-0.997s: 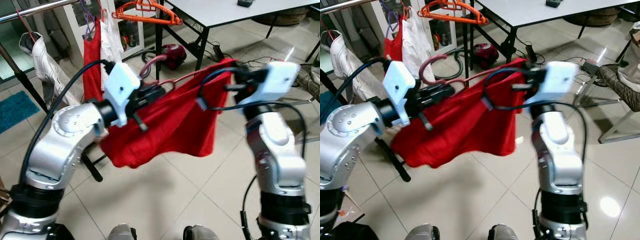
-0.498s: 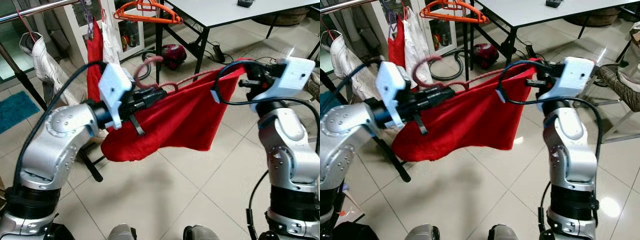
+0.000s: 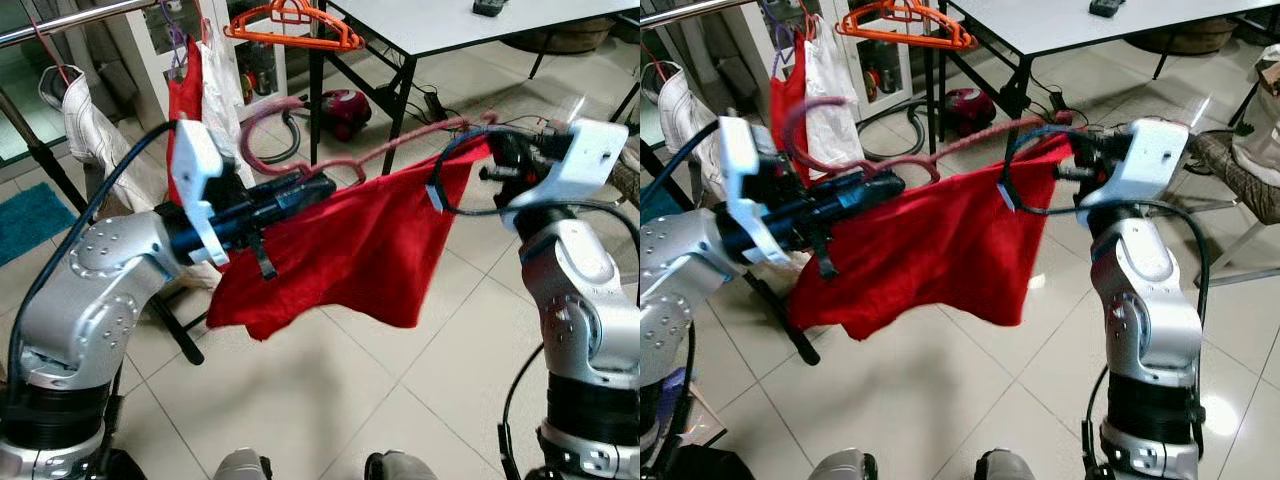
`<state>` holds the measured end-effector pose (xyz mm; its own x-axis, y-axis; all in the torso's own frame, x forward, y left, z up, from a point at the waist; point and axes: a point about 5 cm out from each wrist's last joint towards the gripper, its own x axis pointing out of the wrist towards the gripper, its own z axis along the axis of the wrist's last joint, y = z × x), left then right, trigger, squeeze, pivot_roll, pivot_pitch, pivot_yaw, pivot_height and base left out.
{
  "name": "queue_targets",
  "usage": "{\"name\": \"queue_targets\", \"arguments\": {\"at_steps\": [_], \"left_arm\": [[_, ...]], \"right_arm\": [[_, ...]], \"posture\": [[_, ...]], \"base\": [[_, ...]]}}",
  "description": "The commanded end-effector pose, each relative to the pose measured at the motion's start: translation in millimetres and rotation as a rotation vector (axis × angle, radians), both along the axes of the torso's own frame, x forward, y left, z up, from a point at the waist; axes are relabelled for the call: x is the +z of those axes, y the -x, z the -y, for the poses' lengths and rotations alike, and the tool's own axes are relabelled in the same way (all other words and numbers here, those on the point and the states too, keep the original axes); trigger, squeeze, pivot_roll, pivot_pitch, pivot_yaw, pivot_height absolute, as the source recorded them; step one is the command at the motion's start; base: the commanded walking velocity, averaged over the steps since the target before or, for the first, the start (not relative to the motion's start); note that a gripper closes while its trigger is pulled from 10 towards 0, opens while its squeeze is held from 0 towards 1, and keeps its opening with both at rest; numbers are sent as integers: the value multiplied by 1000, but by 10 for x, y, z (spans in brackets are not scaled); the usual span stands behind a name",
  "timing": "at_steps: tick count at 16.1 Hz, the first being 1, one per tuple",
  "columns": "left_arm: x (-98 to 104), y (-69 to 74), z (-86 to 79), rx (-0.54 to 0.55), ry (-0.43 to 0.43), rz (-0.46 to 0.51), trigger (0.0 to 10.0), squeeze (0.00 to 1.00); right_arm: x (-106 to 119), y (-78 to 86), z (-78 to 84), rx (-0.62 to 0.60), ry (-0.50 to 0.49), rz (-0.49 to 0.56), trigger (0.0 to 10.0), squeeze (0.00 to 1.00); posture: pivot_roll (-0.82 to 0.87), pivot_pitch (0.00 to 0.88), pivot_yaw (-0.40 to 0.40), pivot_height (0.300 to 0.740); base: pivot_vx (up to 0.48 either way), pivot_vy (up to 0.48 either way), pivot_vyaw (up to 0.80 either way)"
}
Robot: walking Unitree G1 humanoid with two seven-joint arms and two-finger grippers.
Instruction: Hang hanger
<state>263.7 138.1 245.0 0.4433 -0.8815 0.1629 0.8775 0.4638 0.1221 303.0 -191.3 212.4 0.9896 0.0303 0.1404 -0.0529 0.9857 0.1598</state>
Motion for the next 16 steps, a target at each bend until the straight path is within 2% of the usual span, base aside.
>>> {"name": "queue_targets", "arguments": {"at_steps": [1, 4, 5, 7, 8, 10, 11, 14, 15, 16], "left_arm": [[56, -61, -70, 81, 19, 36, 10000, 0], [96, -174, -93, 195, 97, 39, 10000, 0], [134, -335, -51, 343, 231, -16, 10000, 0], [134, -504, 34, 515, 317, -65, 10000, 0], [140, -562, 63, 588, 330, -59, 10000, 0], [162, -603, 134, 611, 349, -58, 10000, 0], [204, -622, 221, 593, 409, -85, 10000, 0], [278, -694, 246, 663, 489, -115, 10000, 0], [422, -747, 199, 681, 647, -157, 10000, 0], [464, -755, 189, 675, 689, -166, 10000, 0]], "right_arm": [[42, 41, 81, -37, -13, 14, 0, 0], [17, 58, 6, -15, -19, 4, 0, 0], [-25, 78, -165, 33, -30, -7, 0, 0], [-60, 90, -357, 89, -44, -15, 0, 0], [-67, 92, -421, 107, -55, -19, 0, 0], [-85, 104, -514, 138, -57, -26, 0, 0], [-111, 122, -602, 167, -63, -38, 0, 0], [-144, 152, -702, 196, -69, -54, 0, 0], [-197, 177, -763, 218, -58, -76, 0, 0], [-210, 184, -777, 223, -57, -83, 0, 0]], "posture": [[-41, 54, -5, 740], [-40, 54, -6, 740], [-39, 57, -6, 740], [-36, 60, -10, 740], [-36, 65, -13, 740], [-36, 64, -13, 740], [-37, 65, -14, 740], [-39, 69, -15, 740], [-37, 72, -17, 740], [-37, 72, -17, 740]], "base": [[0, 0, 0], [0, 0, 0], [0, 0, 0], [0, 0, 0], [0, 0, 0], [0, 0, 0], [0, 0, 0], [0, 0, 0], [0, 0, 0], [0, 0, 0]]}}
